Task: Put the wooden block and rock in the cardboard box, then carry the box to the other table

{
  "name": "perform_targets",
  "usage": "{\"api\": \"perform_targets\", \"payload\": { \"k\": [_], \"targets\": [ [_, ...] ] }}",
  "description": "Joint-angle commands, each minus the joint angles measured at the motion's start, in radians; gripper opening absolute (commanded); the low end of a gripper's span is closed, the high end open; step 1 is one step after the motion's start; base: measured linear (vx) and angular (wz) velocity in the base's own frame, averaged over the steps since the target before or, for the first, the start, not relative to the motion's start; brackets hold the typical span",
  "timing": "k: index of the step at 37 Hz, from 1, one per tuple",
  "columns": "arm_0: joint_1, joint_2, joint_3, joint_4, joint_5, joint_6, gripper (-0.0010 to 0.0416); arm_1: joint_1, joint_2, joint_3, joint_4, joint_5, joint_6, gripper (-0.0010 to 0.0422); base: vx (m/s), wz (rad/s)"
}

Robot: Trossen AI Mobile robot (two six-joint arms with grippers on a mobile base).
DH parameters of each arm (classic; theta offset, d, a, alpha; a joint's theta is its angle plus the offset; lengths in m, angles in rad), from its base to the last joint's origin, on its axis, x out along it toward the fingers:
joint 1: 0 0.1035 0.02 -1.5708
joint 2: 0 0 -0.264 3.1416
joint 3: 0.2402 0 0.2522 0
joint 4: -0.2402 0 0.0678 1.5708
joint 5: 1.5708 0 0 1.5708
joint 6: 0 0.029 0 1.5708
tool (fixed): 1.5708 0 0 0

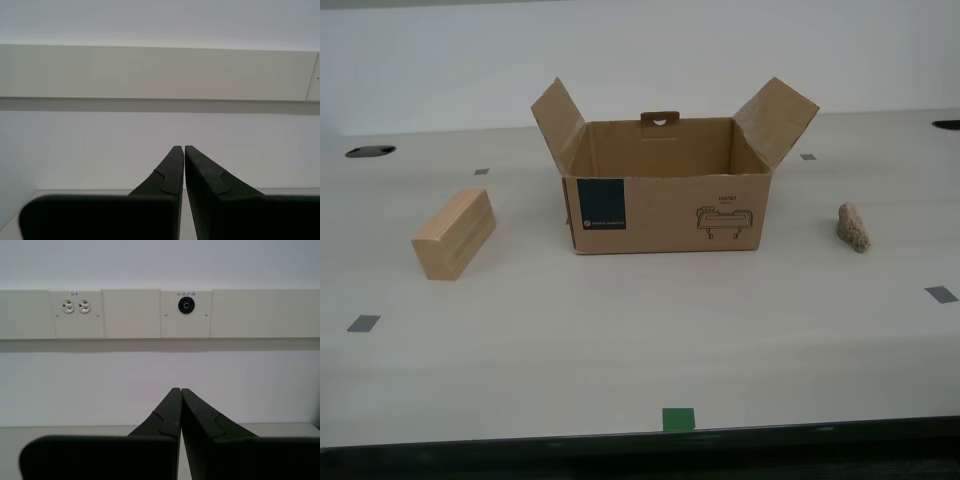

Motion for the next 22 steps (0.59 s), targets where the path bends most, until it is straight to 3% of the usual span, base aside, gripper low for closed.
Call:
{"api": "perform_targets", "payload": {
  "k": [1, 22],
  "targets": [
    [0.000, 0.000, 0.001, 0.005, 0.000, 0.001, 0.0000, 0.000, 0.000, 0.001, 0.006, 0.002, 0.002, 0.0000, 0.000, 0.000],
    [0.000, 0.000, 0.001, 0.005, 0.000, 0.000, 0.0000, 0.000, 0.000, 0.001, 0.006, 0.002, 0.001, 0.0000, 0.000, 0.000]
  ]
}}
